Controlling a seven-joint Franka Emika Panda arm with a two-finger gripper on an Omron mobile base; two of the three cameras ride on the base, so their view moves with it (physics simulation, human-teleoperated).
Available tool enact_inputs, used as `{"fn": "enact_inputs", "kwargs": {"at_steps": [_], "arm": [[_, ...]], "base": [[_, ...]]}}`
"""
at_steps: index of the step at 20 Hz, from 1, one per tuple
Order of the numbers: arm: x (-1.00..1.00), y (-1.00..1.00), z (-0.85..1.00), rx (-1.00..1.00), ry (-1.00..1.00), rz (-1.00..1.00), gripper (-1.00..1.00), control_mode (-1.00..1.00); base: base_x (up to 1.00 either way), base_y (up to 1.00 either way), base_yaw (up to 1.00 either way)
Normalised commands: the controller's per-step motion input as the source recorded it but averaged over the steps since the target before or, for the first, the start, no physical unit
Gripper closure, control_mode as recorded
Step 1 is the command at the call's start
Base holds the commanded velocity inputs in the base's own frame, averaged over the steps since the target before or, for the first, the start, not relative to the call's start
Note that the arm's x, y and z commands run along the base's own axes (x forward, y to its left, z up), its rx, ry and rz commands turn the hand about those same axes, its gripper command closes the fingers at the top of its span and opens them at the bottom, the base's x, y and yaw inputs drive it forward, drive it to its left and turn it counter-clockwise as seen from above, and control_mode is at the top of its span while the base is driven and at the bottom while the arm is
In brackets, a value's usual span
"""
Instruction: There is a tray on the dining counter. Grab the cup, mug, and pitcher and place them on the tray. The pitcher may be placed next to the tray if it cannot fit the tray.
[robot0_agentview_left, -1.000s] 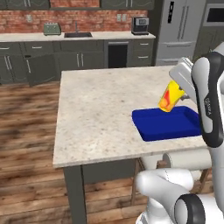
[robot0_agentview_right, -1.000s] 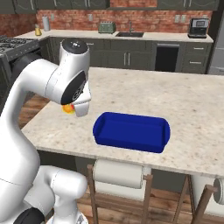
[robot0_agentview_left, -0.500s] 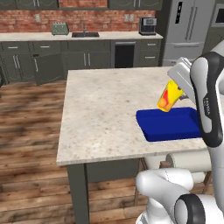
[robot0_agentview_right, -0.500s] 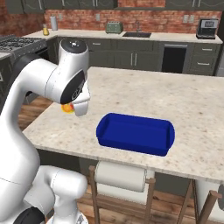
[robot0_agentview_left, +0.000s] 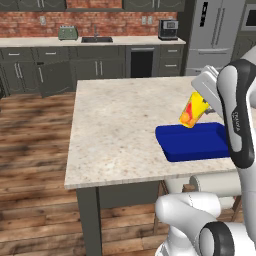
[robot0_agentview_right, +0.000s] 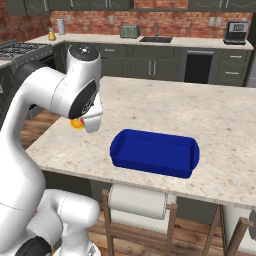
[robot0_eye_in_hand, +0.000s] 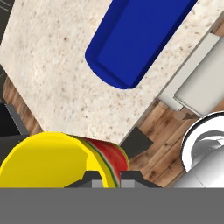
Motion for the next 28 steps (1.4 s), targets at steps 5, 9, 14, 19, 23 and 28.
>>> {"fn": "enact_inputs", "kwargs": {"at_steps": [5, 9, 14, 19, 23, 28], "arm": [[0.11, -0.04, 0.0, 0.01, 0.01, 0.0, 1.0, -1.0], [0.68, -0.46, 0.0, 0.02, 0.02, 0.0, 1.0, -1.0], [0.62, -0.46, -0.16, -0.01, 0.0, 0.02, 1.0, -1.0], [0.55, -0.21, -0.27, -0.08, 0.0, 0.02, 1.0, -1.0], [0.49, -0.08, -0.33, -0.14, 0.0, 0.01, 1.0, -1.0], [0.38, -0.12, -0.35, -0.14, 0.02, 0.0, 1.0, -1.0]], "base": [[0.41, 0.0, 0.0], [0.0, 0.0, 0.0], [0.0, 0.0, 0.0], [0.0, 0.0, 0.0], [0.0, 0.0, 0.0], [0.0, 0.0, 0.0]]}}
